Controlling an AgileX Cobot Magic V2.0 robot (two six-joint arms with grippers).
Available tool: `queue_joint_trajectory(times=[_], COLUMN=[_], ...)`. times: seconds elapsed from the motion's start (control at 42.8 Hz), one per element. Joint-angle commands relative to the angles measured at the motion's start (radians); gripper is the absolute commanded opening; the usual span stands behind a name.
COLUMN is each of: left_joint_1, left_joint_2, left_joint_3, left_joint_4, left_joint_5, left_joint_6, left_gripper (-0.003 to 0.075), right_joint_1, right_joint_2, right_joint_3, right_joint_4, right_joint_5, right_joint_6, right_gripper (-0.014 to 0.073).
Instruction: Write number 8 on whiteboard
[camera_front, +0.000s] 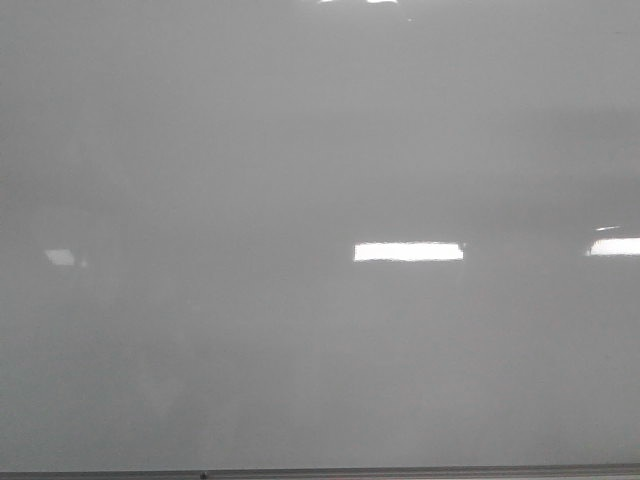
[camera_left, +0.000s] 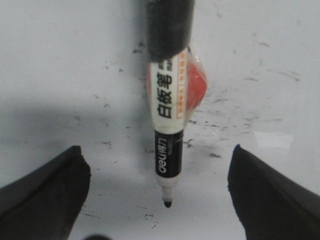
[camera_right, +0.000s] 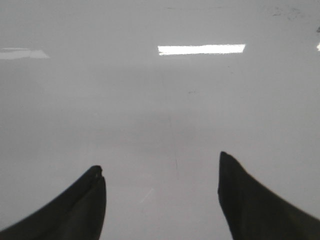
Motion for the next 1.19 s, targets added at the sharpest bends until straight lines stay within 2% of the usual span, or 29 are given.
queue_joint_trajectory(times=[0.0,0.07,0.164,0.397,0.538,0.654,0.701,0.795,0.935,1.052,1.169], left_joint_1=[-0.005,-0.005,-0.005,-0.005,-0.007,-0.040,-0.071,-0.146,-0.273,-0.403,-0.526], left_joint_2=[0.010,0.021,0.027,0.027,0.014,0.009,0.012,0.020,0.040,0.049,0.043], left_joint_3=[-0.036,-0.036,-0.037,-0.037,-0.079,-0.167,-0.210,-0.287,-0.366,-0.413,-0.436], left_joint_4=[0.001,0.001,0.001,0.004,0.004,-0.003,-0.017,-0.089,-0.215,-0.275,-0.338], left_joint_5=[-0.101,-0.121,-0.133,-0.096,0.069,0.355,0.509,0.708,0.854,0.969,1.058], left_joint_6=[-0.009,-0.009,-0.009,-0.009,-0.009,0.022,0.077,0.205,0.381,0.608,0.795], left_gripper=[0.0530,0.0482,0.0371,-0.0013,-0.0021,-0.0021,-0.0021,-0.0021,-0.0021,-0.0021,-0.0021], right_joint_1=[-0.001,-0.001,-0.001,-0.001,-0.001,-0.001,0.001,0.001,0.003,0.022,0.090], right_joint_2=[0.011,0.011,0.011,0.011,0.011,0.011,0.011,0.024,0.098,0.205,0.314], right_joint_3=[-0.038,-0.038,-0.038,-0.038,-0.038,-0.040,-0.049,-0.076,-0.135,-0.195,-0.267], right_joint_4=[0.009,0.009,0.009,0.009,0.009,0.009,0.009,0.009,0.009,0.027,0.109], right_joint_5=[-0.068,-0.068,-0.068,-0.068,-0.068,-0.062,-0.036,0.005,0.087,0.194,0.283], right_joint_6=[-0.004,-0.004,-0.004,-0.004,-0.004,-0.004,-0.004,-0.004,-0.021,-0.051,-0.166], right_gripper=[0.0507,0.0507,0.0507,0.0507,0.0507,0.0507,0.0507,0.0507,0.0507,0.0507,0.0507])
